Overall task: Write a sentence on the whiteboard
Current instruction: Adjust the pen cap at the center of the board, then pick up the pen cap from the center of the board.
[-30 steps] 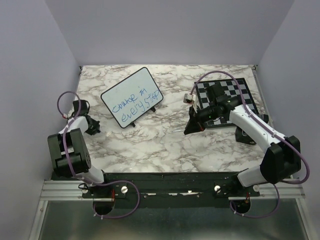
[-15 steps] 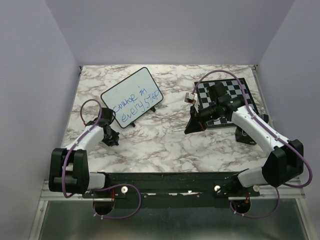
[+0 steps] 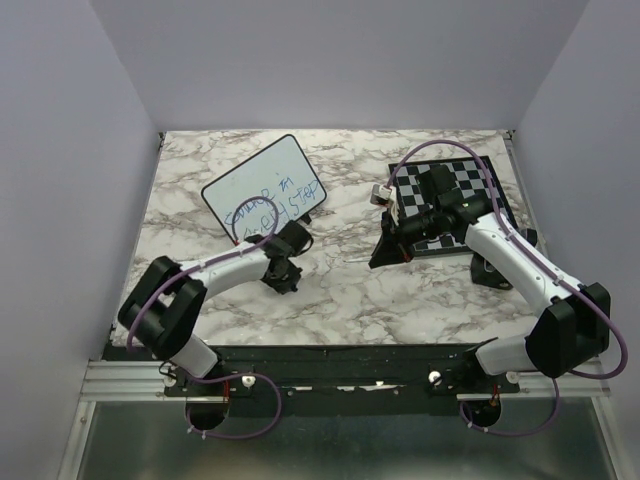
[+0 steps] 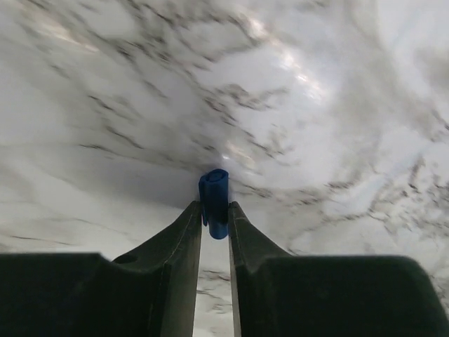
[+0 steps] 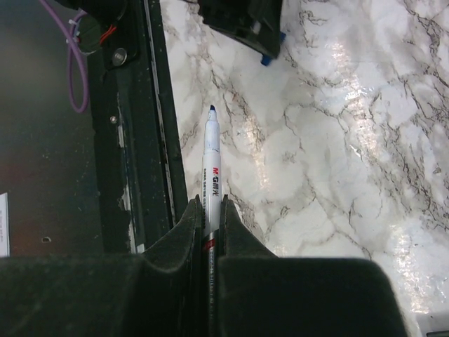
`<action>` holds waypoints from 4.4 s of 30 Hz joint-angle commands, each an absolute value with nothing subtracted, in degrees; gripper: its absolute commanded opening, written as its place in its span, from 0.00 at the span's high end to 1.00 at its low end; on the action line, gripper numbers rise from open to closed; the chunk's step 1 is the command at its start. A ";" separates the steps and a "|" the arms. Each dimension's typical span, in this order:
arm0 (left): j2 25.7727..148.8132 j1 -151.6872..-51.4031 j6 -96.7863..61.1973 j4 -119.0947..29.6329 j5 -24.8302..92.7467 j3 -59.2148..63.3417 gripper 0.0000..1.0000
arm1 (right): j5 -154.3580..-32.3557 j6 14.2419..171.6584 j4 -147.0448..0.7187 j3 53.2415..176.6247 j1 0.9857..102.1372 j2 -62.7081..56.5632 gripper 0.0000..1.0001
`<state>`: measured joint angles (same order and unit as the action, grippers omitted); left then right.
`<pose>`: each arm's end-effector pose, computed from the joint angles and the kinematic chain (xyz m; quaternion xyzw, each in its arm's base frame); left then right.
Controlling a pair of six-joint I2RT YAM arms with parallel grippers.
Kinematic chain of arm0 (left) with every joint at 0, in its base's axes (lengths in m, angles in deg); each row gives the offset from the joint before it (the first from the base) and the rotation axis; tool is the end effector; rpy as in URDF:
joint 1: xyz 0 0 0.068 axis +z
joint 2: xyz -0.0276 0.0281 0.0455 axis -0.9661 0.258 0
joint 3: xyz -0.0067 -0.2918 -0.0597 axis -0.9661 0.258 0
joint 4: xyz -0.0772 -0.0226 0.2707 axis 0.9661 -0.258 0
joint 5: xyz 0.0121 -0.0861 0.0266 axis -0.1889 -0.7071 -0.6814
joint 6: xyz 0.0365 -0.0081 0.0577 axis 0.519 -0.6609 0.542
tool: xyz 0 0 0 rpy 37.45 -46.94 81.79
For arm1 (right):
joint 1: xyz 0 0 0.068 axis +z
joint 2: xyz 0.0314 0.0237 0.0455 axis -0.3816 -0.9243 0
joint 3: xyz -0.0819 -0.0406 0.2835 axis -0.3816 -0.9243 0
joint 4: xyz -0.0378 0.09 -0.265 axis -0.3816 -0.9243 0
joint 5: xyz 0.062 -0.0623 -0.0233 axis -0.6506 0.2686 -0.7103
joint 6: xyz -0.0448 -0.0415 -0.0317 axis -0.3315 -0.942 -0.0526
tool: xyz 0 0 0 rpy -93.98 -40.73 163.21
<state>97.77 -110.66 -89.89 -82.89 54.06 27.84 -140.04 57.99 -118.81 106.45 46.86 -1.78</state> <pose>0.2307 -0.1513 0.1546 -0.4137 0.8959 -0.0562 0.1515 0.2522 0.1641 0.3077 -0.4894 0.7142 0.4318 0.2528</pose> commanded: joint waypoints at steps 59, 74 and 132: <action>86.49 -109.33 44.14 -73.56 21.75 26.69 0.27 | -139.42 53.09 -121.52 107.68 41.16 -6.10 0.99; 104.43 -112.05 50.39 -74.87 18.93 18.78 0.35 | -141.53 51.86 -122.75 108.12 37.55 -6.89 1.00; 98.38 -118.46 30.18 -68.90 31.76 31.33 0.56 | -146.36 56.52 -122.31 109.70 38.96 -22.54 0.99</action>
<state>99.65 -118.20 32.88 -63.02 29.51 29.33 -144.48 56.57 -122.54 108.27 38.62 -22.09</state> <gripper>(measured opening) 0.424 0.118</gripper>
